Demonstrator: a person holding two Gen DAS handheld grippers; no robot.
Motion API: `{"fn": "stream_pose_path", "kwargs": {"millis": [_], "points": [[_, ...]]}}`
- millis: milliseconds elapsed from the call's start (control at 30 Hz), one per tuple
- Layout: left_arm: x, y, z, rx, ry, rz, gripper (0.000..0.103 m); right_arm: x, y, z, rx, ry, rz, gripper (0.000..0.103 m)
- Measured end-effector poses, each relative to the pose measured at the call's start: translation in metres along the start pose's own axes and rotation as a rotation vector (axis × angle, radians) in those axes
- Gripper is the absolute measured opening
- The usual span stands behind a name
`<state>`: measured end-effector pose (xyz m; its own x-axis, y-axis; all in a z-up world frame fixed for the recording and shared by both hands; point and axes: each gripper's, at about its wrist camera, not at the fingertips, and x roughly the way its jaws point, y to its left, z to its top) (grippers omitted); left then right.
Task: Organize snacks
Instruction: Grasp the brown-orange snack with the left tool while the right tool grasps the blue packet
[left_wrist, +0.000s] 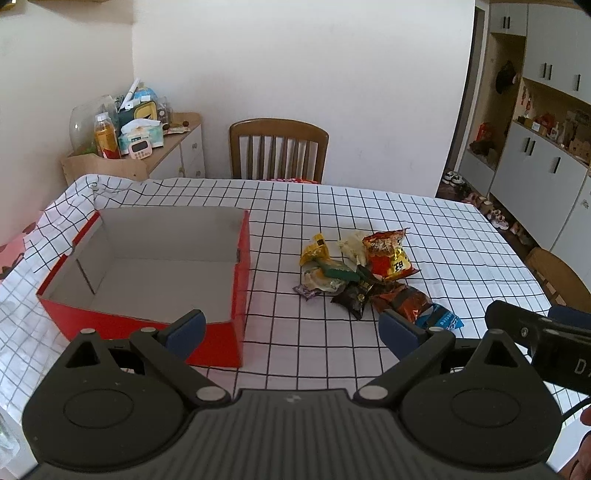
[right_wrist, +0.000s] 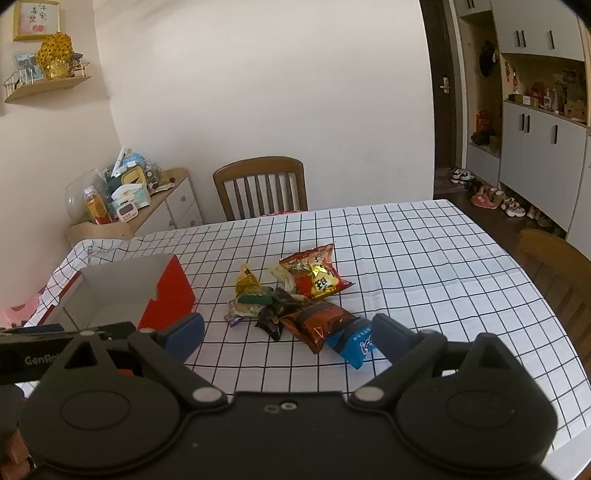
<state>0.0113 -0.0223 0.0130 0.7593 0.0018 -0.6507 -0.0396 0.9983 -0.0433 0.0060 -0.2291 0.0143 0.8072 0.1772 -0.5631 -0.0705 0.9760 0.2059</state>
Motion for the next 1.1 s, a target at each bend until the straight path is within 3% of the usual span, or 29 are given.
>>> {"fn": "stream_pose_path", "kwargs": {"millis": [233, 367, 433, 567, 667, 900, 1100], "points": [[0.035, -0.025, 0.003, 0.015, 0.03, -0.003, 0.101, 0.034, -0.036, 0.005, 0.006, 0.055, 0.003, 0.096], [0.057, -0.041, 0.0, 0.033, 0.051, -0.022, 0.1, 0.063, -0.068, 0.002, 0.036, 0.135, 0.003, 0.084], [0.066, -0.049, 0.002, 0.048, 0.045, -0.034, 0.1, 0.08, -0.082, 0.0, 0.047, 0.178, 0.013, 0.083], [0.091, -0.071, 0.011, 0.124, 0.006, -0.077, 0.097, 0.116, -0.107, -0.002, 0.107, 0.263, 0.038, 0.08], [0.118, -0.088, 0.019, 0.214, 0.024, -0.124, 0.096, 0.139, -0.125, -0.002, 0.18, 0.32, 0.063, 0.08], [0.173, -0.122, 0.021, 0.446, 0.104, -0.257, 0.08, 0.18, -0.148, -0.016, 0.308, 0.444, 0.084, 0.075], [0.213, -0.141, 0.019, 0.514, 0.23, -0.307, 0.064, 0.198, -0.163, -0.019, 0.443, 0.484, 0.106, 0.068]]}}
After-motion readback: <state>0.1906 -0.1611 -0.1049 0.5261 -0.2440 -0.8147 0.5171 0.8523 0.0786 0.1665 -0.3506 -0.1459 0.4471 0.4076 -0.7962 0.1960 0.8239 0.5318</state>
